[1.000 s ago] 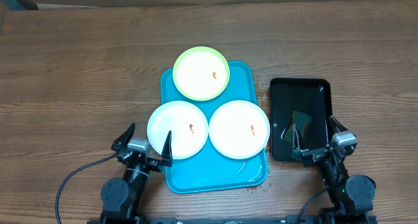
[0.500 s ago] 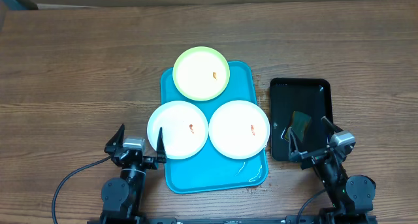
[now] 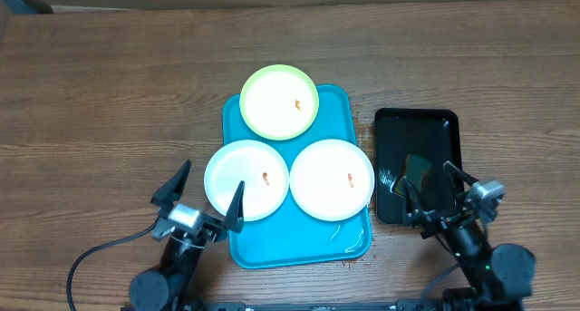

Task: Clean dirty plates on tray and stack at the side
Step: 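Reach the right gripper into the black tray toward the sponge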

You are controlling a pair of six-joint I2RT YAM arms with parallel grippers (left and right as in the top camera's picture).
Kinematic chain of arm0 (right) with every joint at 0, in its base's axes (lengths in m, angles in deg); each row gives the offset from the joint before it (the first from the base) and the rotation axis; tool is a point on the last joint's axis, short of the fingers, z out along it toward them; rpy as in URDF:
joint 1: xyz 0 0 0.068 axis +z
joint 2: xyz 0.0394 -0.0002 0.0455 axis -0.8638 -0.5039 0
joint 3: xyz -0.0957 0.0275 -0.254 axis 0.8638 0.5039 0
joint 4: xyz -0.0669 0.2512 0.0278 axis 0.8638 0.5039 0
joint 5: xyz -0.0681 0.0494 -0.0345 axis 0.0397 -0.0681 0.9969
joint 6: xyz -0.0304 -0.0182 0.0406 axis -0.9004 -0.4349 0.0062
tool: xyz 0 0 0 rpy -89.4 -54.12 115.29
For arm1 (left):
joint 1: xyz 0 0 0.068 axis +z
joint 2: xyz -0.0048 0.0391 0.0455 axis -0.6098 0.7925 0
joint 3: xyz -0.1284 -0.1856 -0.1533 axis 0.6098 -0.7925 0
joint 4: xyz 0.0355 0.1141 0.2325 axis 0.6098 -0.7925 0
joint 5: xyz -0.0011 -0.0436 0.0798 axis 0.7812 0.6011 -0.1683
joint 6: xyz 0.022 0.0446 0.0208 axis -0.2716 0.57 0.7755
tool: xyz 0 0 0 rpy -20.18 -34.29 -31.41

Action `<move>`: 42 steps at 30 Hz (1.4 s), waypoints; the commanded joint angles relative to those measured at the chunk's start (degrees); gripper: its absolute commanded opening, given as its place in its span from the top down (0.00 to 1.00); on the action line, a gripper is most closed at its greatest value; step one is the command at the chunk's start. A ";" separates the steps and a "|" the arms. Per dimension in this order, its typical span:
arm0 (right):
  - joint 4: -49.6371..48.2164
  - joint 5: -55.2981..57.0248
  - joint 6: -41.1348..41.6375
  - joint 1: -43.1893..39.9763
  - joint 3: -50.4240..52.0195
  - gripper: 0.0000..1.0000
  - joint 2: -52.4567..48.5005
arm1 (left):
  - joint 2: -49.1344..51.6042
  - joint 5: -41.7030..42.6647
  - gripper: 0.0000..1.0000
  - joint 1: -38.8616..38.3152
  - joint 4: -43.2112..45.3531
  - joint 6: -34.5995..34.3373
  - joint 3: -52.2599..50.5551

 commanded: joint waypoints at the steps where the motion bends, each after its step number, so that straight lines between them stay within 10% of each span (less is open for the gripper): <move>1: 7.21 -0.44 -0.24 -0.17 -13.00 0.00 -5.66 | -0.11 4.42 0.00 0.11 1.27 -6.05 3.28; 16: 53.64 -8.98 -10.03 -0.17 -66.62 0.00 -52.68 | 18.18 8.35 0.00 0.13 -36.15 -8.55 38.05; 31: 62.58 10.80 10.08 -0.17 -65.20 0.20 -85.37 | 46.07 32.41 0.00 0.13 -44.26 -8.59 53.18; 42: 48.70 13.62 14.73 -0.42 -54.38 0.67 -102.09 | 47.23 36.96 0.00 0.13 -42.42 -6.58 53.18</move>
